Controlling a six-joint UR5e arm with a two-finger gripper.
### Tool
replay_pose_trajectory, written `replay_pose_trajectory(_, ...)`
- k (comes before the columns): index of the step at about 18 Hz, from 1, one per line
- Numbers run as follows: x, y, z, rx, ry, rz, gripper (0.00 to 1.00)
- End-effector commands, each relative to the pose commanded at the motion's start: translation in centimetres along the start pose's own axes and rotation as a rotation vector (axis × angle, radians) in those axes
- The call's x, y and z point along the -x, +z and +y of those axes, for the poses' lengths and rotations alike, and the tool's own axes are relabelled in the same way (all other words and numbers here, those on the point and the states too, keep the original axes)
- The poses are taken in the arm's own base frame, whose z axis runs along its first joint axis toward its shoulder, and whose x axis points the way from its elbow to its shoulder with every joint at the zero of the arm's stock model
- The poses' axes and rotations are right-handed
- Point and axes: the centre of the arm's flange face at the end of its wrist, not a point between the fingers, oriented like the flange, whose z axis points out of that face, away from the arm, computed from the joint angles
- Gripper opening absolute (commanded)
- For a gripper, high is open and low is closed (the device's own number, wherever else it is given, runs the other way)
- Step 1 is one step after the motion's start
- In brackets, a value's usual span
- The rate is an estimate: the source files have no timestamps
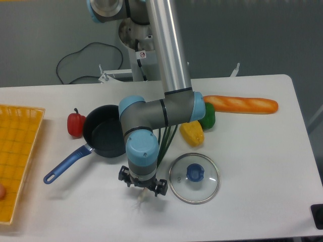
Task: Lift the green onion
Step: 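Close the gripper fingers on the green onion stalk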
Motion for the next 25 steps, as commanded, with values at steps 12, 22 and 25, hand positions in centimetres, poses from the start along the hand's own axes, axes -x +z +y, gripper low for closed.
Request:
replay_pose_trajectory(12, -0.4, 0.8, 0.0, 0.012, 0.010, 0.008, 0.96)
replay_pose_trajectory(22, -0.5, 1.1, 0.0, 0.016, 0.009, 0.010, 0.70)
replay_pose_trajectory(25, -0.5, 1.2, 0.0, 0.018, 0.011, 0.010, 0.67)
